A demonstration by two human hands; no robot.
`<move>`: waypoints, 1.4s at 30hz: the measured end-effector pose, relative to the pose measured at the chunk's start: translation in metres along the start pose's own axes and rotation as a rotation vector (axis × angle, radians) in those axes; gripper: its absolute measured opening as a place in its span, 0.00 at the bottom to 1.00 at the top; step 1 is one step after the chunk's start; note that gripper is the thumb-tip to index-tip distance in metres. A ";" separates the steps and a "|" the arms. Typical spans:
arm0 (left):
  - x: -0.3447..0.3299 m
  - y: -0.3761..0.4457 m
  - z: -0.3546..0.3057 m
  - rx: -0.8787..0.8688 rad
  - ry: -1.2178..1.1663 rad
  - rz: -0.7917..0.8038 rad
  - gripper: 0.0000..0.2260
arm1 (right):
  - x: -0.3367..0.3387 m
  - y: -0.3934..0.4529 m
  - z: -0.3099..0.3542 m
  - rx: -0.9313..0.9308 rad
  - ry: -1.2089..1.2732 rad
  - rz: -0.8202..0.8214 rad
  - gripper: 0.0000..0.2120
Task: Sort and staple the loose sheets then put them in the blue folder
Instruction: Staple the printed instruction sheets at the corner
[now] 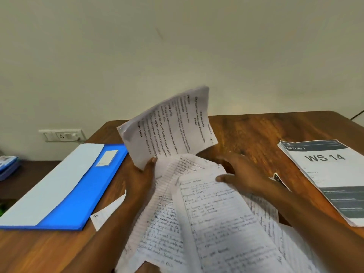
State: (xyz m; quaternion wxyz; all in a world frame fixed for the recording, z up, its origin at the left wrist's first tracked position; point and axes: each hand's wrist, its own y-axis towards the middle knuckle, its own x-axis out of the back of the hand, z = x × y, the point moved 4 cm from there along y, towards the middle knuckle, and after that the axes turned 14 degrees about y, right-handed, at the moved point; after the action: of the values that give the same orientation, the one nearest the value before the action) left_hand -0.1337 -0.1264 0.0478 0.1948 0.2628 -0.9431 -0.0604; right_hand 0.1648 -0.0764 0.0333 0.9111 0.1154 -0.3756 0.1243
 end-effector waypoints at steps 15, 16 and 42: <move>0.002 -0.003 -0.008 0.124 -0.186 0.016 0.22 | 0.090 -0.033 -0.051 -0.525 -0.092 0.054 0.27; 0.001 -0.008 -0.009 0.148 -0.191 0.026 0.24 | 0.091 -0.032 -0.053 -0.511 -0.036 0.027 0.24; -0.025 -0.085 -0.040 0.119 -0.243 -0.026 0.23 | 0.047 -0.017 -0.032 -0.334 1.449 0.022 0.21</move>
State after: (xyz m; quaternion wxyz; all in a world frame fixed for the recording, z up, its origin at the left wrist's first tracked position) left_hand -0.0578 -0.1866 0.0574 0.0625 0.2767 -0.9582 -0.0382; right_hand 0.2232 -0.0764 0.0425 0.9346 -0.1394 0.3045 0.1198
